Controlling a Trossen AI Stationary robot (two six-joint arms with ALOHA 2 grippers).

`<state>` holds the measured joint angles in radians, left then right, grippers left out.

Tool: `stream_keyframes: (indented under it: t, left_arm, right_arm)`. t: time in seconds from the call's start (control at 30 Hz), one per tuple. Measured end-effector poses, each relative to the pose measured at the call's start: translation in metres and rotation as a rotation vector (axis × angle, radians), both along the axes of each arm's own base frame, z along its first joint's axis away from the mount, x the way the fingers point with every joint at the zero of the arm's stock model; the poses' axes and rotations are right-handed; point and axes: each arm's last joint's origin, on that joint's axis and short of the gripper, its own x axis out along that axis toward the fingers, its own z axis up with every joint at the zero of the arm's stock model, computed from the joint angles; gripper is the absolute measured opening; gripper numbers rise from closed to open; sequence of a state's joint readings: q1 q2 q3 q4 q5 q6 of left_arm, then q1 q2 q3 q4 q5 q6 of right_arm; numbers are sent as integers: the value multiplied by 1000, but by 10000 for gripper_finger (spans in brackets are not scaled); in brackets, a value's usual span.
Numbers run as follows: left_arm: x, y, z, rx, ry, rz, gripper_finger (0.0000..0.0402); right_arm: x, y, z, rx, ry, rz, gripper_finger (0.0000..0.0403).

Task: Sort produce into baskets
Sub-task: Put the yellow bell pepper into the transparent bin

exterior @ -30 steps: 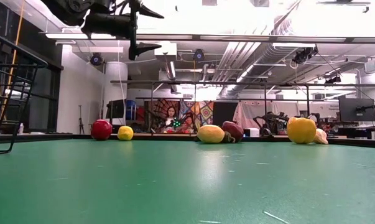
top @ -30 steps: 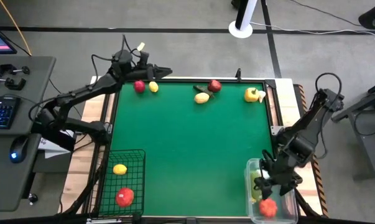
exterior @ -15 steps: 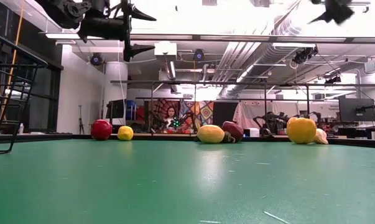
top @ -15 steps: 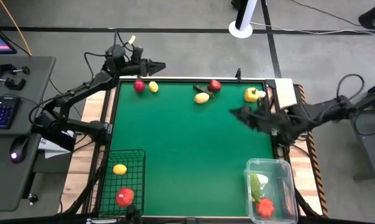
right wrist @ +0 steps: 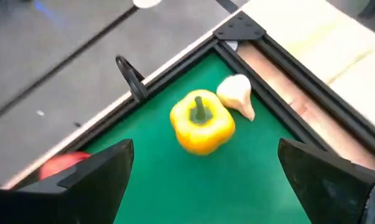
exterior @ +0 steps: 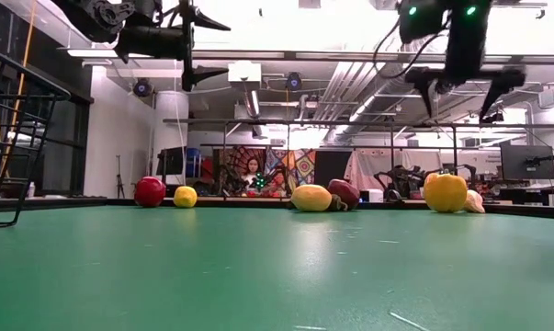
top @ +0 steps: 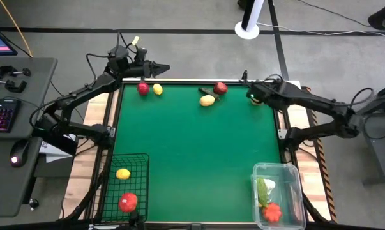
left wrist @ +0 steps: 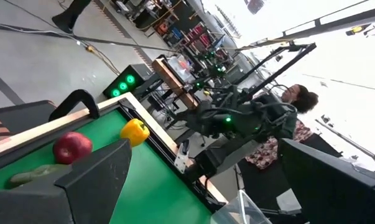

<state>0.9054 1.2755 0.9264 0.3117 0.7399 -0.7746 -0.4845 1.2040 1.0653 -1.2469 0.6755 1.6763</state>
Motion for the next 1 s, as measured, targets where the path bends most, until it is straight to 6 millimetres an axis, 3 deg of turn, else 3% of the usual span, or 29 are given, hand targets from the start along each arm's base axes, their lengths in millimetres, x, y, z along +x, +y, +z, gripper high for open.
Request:
stream_keyframes:
  t: [0.17,0.37,0.57,0.77,1.0]
  left_arm:
    - [0,0,0,0,0,14,390]
    - [0,0,0,0,1,17,390]
    - [0,0,0,-1,1,17,390]
    - [0,0,0,-1,1,17,390]
    - [0,0,0,-10,-1,17,390]
  right_arm:
    - [15,-27,-22,181,126,200,390]
    - [22,-31,-32,265,200,310,390]
    - [20,-21,-33,307,228,291,390]
    - [26,-25,-32,242,194,306,390]
    - [19,-25,-32,177,240,173,372]
